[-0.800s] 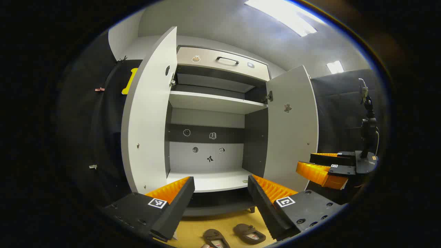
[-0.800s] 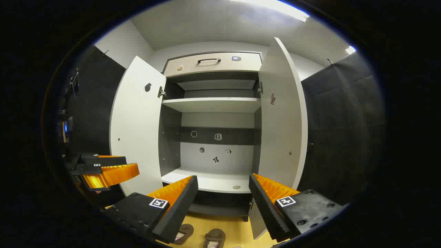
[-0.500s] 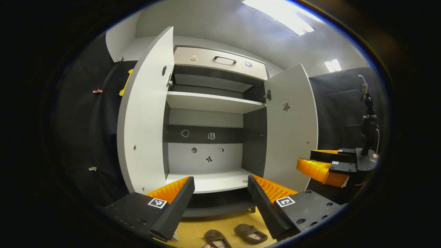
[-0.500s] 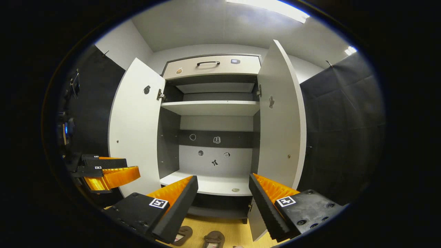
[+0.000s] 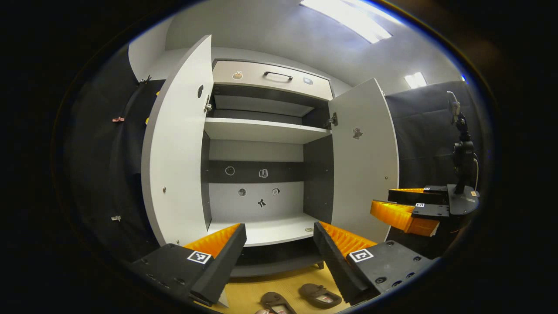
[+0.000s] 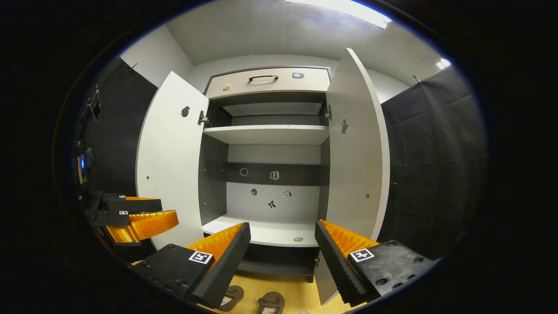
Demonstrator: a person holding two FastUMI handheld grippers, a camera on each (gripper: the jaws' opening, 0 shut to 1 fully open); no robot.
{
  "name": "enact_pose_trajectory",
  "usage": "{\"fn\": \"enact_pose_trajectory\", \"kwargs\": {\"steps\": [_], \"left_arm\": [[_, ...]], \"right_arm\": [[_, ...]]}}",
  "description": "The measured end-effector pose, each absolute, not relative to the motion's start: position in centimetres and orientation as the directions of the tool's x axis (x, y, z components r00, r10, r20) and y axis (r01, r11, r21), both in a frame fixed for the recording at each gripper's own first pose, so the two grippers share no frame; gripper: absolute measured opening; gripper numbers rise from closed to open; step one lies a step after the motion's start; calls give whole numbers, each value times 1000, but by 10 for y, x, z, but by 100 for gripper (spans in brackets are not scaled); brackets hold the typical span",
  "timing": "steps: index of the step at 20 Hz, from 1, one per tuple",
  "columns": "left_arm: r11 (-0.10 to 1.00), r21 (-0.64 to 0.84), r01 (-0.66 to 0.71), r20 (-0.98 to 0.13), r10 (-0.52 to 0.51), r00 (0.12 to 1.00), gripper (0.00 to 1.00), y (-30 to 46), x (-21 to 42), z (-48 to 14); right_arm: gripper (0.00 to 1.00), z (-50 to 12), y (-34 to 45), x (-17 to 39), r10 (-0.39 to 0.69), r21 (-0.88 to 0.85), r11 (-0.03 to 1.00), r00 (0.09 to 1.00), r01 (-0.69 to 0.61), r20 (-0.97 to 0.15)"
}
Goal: Grab one shoe with the right hand and put it into the shoe cabinet, grab the other shoe with the left hand and put it into the shoe cabinet; then close the right door with the right hand and the left door with the left hand.
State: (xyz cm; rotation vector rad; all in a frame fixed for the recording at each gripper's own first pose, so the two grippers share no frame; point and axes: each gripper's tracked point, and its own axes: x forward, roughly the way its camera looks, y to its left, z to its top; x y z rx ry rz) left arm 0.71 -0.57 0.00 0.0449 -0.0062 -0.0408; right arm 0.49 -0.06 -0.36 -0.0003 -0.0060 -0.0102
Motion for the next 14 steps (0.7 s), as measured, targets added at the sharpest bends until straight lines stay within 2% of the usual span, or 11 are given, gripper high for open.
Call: {"fn": "enact_pose_trajectory", "kwargs": {"steps": [8, 14], "left_arm": [[998, 43, 46, -13, -45, 999, 98, 5, 8, -11], [998, 3, 56, -29, -55, 998, 98, 14, 11, -30]], "right_arm": [[98, -66, 18, 11, 14, -1, 1000, 995, -14, -99], [98, -151, 33, 11, 2, -5, 1000, 978, -4, -210]]}}
